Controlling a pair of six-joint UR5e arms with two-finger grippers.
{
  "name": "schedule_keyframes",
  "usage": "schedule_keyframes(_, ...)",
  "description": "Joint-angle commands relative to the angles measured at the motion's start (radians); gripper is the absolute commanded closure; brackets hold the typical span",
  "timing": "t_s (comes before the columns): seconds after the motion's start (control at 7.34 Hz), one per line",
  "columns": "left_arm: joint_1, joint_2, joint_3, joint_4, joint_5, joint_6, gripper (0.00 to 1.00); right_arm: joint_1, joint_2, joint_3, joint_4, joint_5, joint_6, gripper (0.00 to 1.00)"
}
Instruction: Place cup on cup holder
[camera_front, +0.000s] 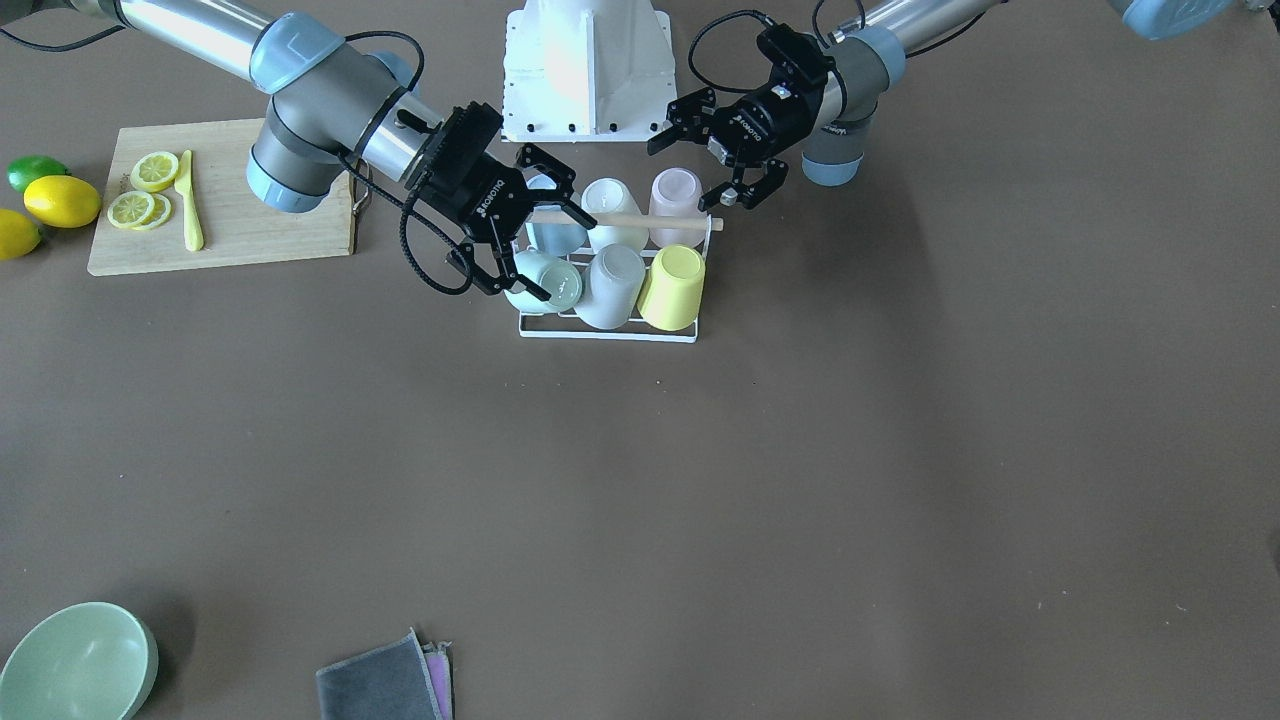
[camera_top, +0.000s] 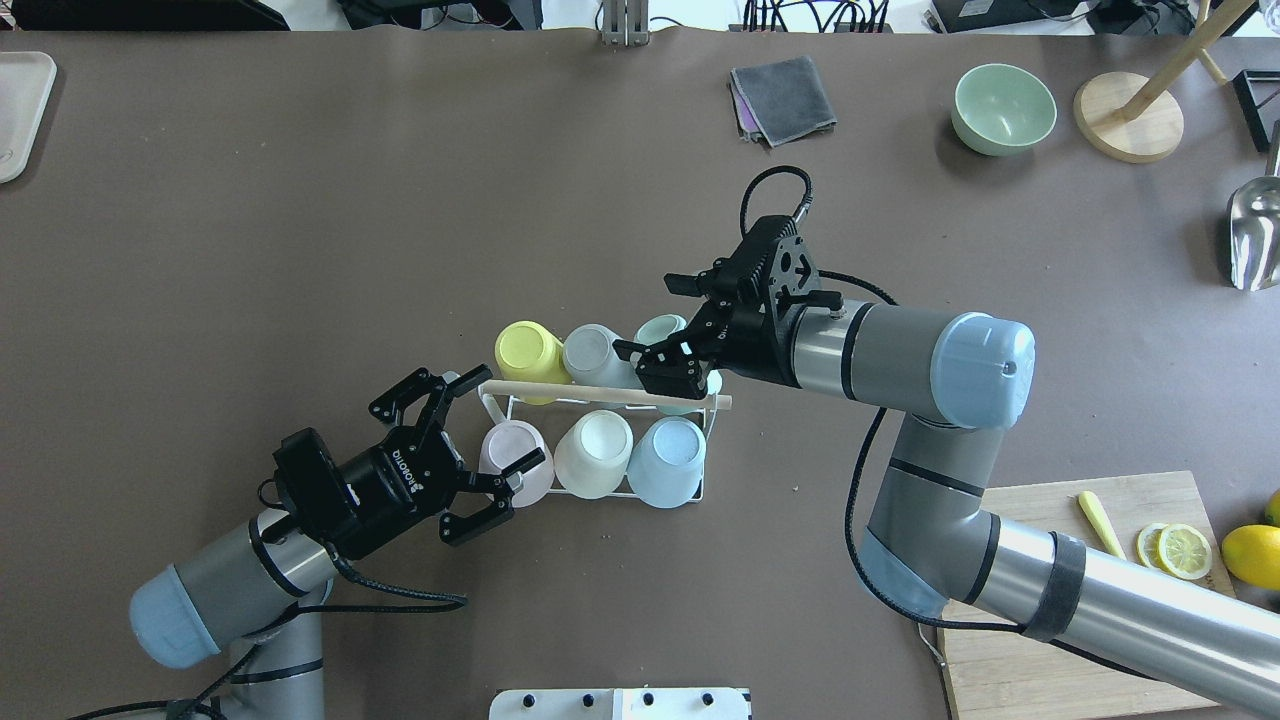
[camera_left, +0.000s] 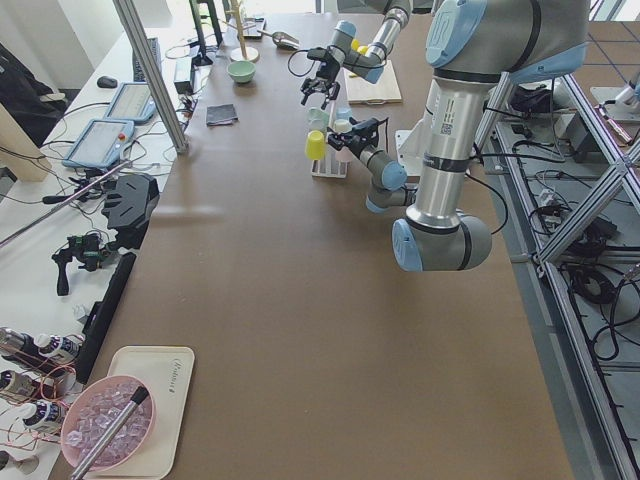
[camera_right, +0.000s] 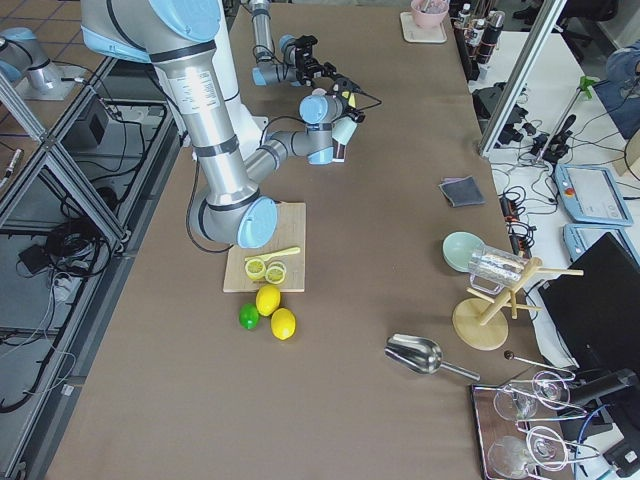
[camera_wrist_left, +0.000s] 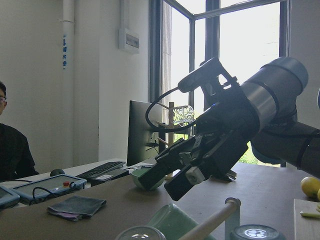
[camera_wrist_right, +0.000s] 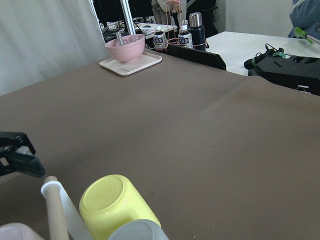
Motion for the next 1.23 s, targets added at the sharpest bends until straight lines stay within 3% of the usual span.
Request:
schedule_keyframes(0.0, -0.054, 0.004, -0.104, 0.091, -0.012, -0.007, 0.01, 0.0, 0.0, 0.006, -0.003, 0.004, 0.017, 0.0)
schedule_keyframes(0.14, -0.144, 0.012, -0.171, 0.215, -0.092, -0.066, 0.01, 0.0, 0.008, 0.008, -0.014, 0.015, 0.057, 0.0)
schedule_keyframes(0.27, -0.267, 0.012, -0.223, 0.37, -0.23, -0.168, 0.01, 0.006, 0.009, 0.022, -0.052, 0.041, 0.066, 0.0)
schedule_keyframes(0.41, -0.38, 0.0, -0.25, 0.517, -0.377, -0.263, 0.01, 0.024, 0.009, 0.115, -0.209, 0.087, 0.066, 0.0)
schedule_keyframes(0.82, -0.606, -0.081, -0.255, 0.927, -0.631, -0.431, 0.01, 0.047, 0.011, 0.385, -0.744, 0.182, 0.06, 0.0)
schedule_keyframes(0.95, -0.73, -0.107, -0.245, 1.109, -0.828, -0.41, 0.01, 0.122, -0.001, 0.451, -0.925, 0.244, 0.04, 0.0)
schedule_keyframes(1.09, -0.818, -0.115, -0.248, 1.284, -0.995, -0.346, 0.01, 0.177, 0.002, 0.459, -1.045, 0.283, 0.004, 0.0)
